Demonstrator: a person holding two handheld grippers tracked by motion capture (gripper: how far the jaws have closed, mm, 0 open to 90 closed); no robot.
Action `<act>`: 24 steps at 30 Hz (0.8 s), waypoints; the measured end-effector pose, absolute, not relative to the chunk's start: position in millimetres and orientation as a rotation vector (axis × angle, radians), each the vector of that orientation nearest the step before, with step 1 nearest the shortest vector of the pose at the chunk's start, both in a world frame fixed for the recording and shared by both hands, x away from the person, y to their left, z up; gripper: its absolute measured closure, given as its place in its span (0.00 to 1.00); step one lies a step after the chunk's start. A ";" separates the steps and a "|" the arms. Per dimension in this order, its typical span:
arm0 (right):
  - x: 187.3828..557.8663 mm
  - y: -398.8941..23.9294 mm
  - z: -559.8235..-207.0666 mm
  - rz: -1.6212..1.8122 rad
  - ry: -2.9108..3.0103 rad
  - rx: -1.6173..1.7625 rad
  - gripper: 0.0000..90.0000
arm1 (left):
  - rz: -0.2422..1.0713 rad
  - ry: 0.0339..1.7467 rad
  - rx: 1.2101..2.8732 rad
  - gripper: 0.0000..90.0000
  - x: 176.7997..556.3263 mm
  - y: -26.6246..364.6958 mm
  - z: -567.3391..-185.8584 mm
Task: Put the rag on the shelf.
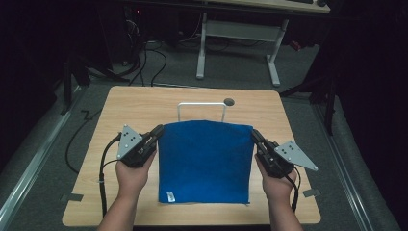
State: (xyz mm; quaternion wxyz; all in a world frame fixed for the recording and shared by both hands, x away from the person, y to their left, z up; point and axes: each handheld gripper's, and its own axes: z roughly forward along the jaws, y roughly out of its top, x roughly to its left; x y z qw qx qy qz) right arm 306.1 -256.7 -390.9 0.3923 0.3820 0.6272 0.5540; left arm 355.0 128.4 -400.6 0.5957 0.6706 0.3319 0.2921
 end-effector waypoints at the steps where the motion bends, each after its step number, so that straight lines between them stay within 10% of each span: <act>1: 305.9 -256.1 -388.7 1.407 1.588 0.960 0.98 | 0.681 0.768 1.551 0.98 355.0 128.0 -398.5; 24: 315.0 -259.3 -336.5 1.448 1.485 0.886 0.99 | 0.778 0.696 1.461 0.98 367.0 129.2 -337.3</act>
